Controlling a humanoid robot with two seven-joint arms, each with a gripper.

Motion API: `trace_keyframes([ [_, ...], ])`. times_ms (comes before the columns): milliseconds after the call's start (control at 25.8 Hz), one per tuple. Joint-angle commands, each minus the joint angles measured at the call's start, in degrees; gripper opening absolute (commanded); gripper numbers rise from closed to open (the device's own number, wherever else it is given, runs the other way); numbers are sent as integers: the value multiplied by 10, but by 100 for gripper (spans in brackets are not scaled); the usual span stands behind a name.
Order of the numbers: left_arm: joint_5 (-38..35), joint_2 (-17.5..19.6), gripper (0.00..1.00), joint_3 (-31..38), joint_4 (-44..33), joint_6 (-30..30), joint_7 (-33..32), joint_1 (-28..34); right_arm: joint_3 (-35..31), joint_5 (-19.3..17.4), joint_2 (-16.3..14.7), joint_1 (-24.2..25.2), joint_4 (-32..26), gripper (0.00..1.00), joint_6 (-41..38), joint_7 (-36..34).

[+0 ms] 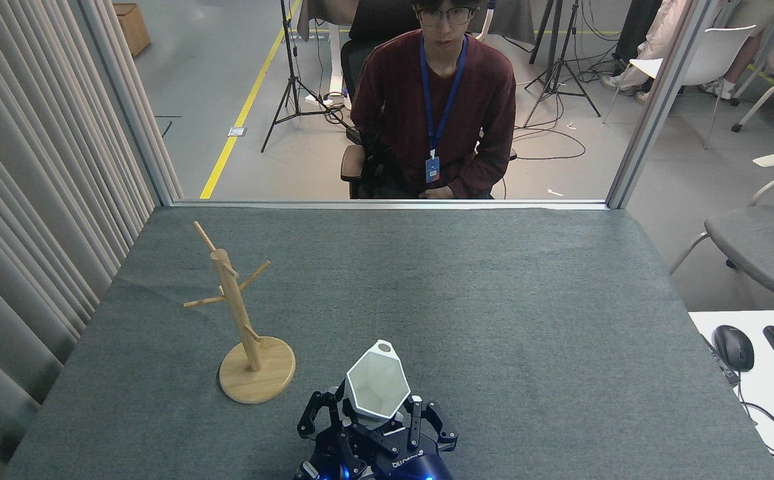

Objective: Hang cup on storage rack
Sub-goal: 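Bring the left gripper to the cup held by the right gripper, then grasp the cup with the left gripper and release the right gripper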

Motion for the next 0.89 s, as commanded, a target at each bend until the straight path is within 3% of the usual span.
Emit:
trace_keyframes([
  [0,0,0,50,0,0,0,13,-1,-5,-8,0,0,0,91,5,-6],
  [39,0,0,50,-1,-1,0,14,-1,-7,-8,0,0,0,98,5,-7],
  [465,-2,0,48,-2,2,0,13,0,-9,-7,0,-4,-46,98,-7,-8],
  [658,-2,0,48,-1,7,1,13,-1,-8,-7,3,-14,-75,98,-55,-9],
  [852,-2,0,48,-1,8,7,13,0,-36,-11,15,-92,-70,98,-35,-57],
])
